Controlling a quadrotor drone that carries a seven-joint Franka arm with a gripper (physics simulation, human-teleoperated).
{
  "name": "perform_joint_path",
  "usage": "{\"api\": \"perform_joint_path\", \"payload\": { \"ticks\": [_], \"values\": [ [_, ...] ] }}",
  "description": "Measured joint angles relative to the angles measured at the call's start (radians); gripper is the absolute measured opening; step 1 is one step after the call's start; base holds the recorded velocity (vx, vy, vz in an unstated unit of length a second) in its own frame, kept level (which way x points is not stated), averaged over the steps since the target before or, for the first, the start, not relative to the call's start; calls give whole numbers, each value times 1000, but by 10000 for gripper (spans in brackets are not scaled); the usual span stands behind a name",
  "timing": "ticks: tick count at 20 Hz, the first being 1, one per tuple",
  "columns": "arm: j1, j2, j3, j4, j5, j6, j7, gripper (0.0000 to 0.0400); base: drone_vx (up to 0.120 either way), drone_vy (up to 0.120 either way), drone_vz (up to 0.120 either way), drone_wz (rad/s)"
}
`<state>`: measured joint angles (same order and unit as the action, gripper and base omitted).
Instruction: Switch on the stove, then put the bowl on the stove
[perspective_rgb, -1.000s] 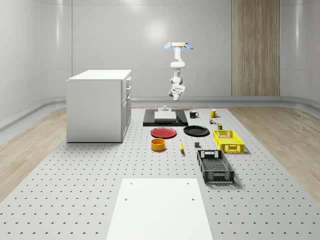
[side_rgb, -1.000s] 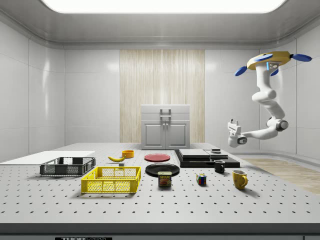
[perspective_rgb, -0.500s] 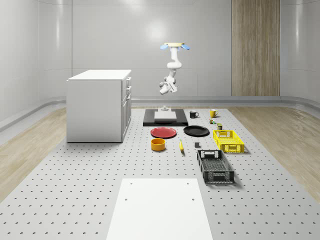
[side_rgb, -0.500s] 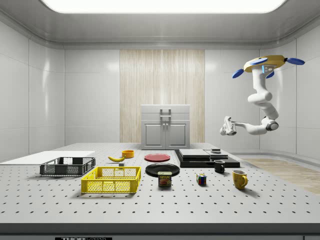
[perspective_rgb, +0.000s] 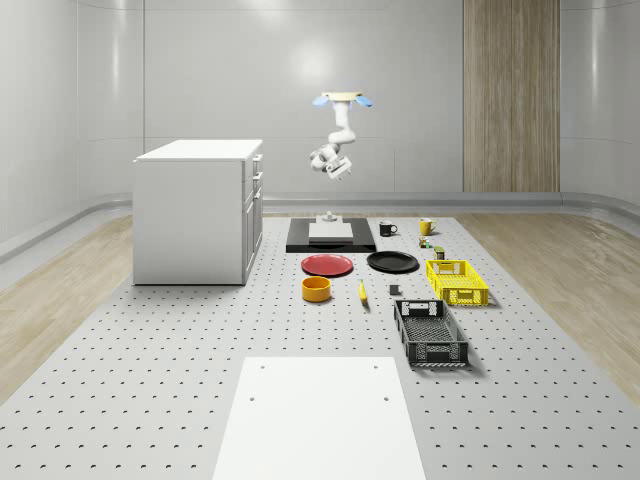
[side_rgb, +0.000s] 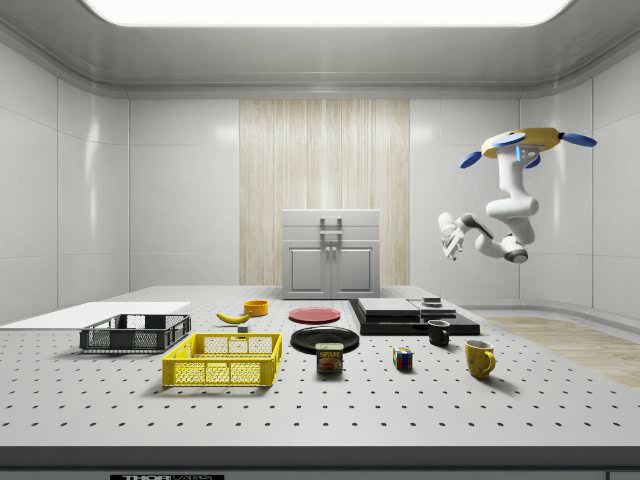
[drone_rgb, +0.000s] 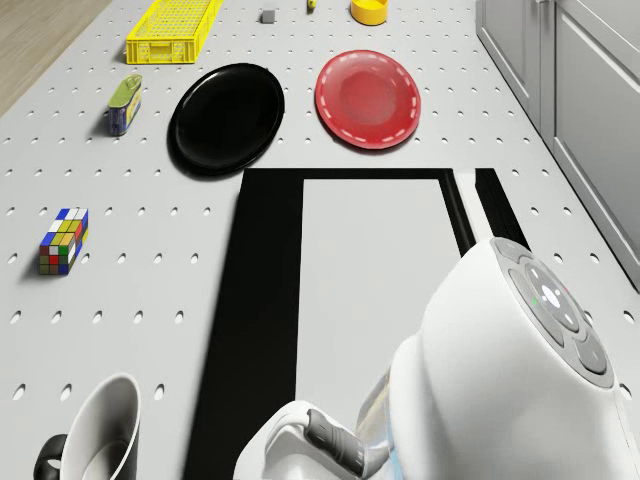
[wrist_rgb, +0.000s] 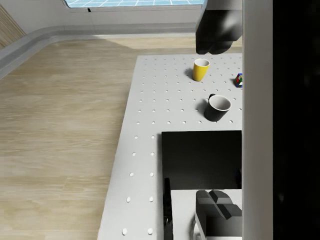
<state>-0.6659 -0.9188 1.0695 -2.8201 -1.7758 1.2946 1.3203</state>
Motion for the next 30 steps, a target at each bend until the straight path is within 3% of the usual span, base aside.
{"api": "perform_joint_path", "payload": {
  "ticks": [5, 10, 14, 24, 30],
  "values": [
    [-196, -57, 102, -59, -155, -90, 131, 400, 0, -120, -120, 0],
    [-297, -101, 151, -73, -201, -126, 198, 400, 112, -120, -120, 0],
    [-339, -129, 173, -76, -207, -129, 227, 400, 120, -100, -120, 0],
    [-386, -188, 203, -74, -190, -98, 264, 400, 120, 0, -120, 0],
    [-401, -220, 215, -72, -175, -72, 277, 400, 13, 0, -120, 0]
  ]
}}
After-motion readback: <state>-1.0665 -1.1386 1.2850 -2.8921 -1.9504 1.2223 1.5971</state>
